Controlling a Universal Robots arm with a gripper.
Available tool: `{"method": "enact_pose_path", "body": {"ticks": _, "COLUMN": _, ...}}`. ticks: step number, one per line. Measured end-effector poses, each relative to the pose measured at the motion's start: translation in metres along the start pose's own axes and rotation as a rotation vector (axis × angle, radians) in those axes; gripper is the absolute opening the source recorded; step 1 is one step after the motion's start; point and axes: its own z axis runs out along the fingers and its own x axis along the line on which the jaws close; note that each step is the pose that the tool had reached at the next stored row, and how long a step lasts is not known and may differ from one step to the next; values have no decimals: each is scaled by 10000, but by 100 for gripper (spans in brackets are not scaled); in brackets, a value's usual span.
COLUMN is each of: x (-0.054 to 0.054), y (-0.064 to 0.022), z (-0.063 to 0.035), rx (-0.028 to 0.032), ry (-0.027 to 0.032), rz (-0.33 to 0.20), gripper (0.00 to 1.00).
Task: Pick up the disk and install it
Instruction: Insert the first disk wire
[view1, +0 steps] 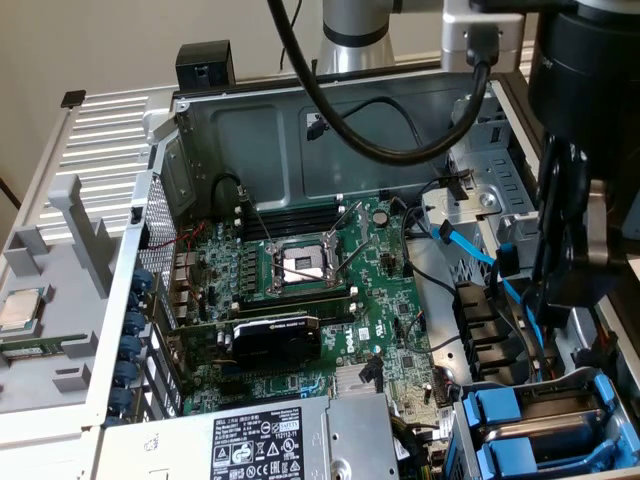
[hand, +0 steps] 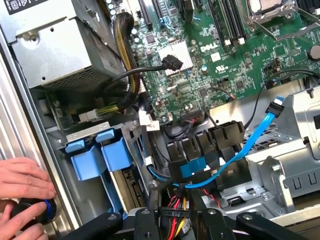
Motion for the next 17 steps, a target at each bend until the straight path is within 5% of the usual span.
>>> {"method": "enact_pose_path", "body": {"ticks": 6, "x": 1, "y": -3, "z": -41, "rx": 64, "ry": 3, "rz": 25, "gripper": 44}}
{"method": "enact_pose_path", "body": {"ticks": 17, "x": 159, "y": -84, "z": -372, "rx": 70, "ry": -2, "rz": 39, "gripper": 44}}
